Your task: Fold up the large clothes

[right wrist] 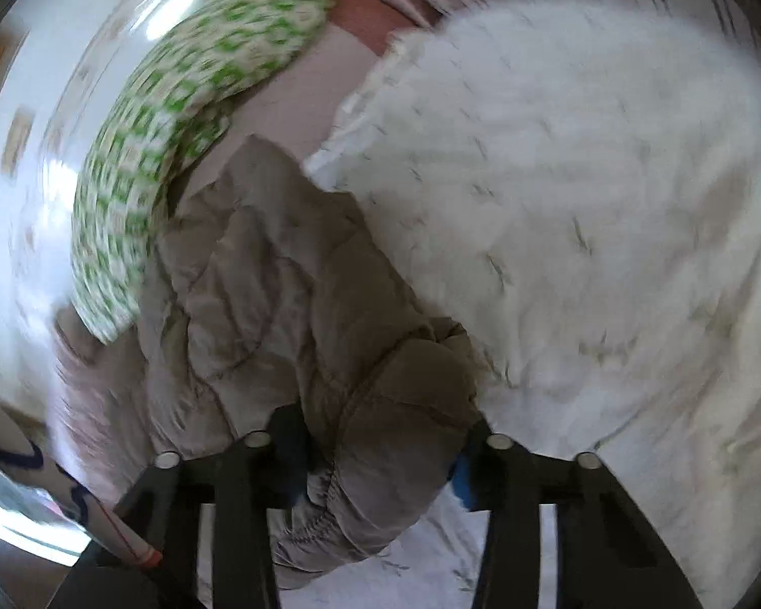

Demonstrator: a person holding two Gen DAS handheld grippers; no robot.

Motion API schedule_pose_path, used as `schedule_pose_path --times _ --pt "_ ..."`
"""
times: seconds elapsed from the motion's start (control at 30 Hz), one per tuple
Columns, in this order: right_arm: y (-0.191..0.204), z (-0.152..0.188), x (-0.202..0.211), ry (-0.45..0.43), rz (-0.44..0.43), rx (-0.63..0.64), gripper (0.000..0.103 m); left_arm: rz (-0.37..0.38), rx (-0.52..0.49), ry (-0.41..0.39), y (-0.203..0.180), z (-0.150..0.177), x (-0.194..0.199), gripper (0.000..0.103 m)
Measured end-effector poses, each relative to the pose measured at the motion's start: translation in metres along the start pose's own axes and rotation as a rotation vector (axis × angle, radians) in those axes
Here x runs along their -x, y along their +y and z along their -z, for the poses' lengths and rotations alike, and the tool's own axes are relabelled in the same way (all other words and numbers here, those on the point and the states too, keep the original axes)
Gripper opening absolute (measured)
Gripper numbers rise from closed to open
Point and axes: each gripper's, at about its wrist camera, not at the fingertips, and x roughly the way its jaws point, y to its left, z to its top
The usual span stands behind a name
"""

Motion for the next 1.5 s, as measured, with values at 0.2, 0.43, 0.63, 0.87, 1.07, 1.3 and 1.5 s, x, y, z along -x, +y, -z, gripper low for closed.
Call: schedule_pose_path --times 0.2,0.43,0.63,0.87,1.07,1.3,1.5 --pt "0.057 0.014 0.031 -0.157 0.138 0.305 0.035 -0.119 -0.174 -0.132 -0.035 0.006 0.029 0.043" --pt "0.075 0.026 0.075 -0.214 0.134 0.409 0.034 -0.118 -0.229 -0.199 -0.049 0.015 0.073 0.041" --pt "0.067 0.037 0.122 -0.227 0.093 0.391 0.034 -0.094 -0.273 -0.245 -0.054 0.039 0.122 0.041" --pt "0.034 0.072 0.164 -0.206 0.044 0.344 0.034 -0.095 -0.235 -0.216 -0.027 0.078 0.151 0.042" --pt "-0.003 0.078 0.145 -0.080 0.094 0.257 0.050 -0.218 -0.176 -0.171 0.003 0.106 0.145 0.064" --pt "-0.079 0.064 0.151 -0.047 0.147 -0.103 0.077 -0.320 0.060 -0.242 0.056 0.091 0.160 0.066" --pt "-0.029 0.065 0.181 -0.241 0.104 0.139 0.074 -0.302 -0.166 -0.379 -0.007 0.102 0.172 0.066"
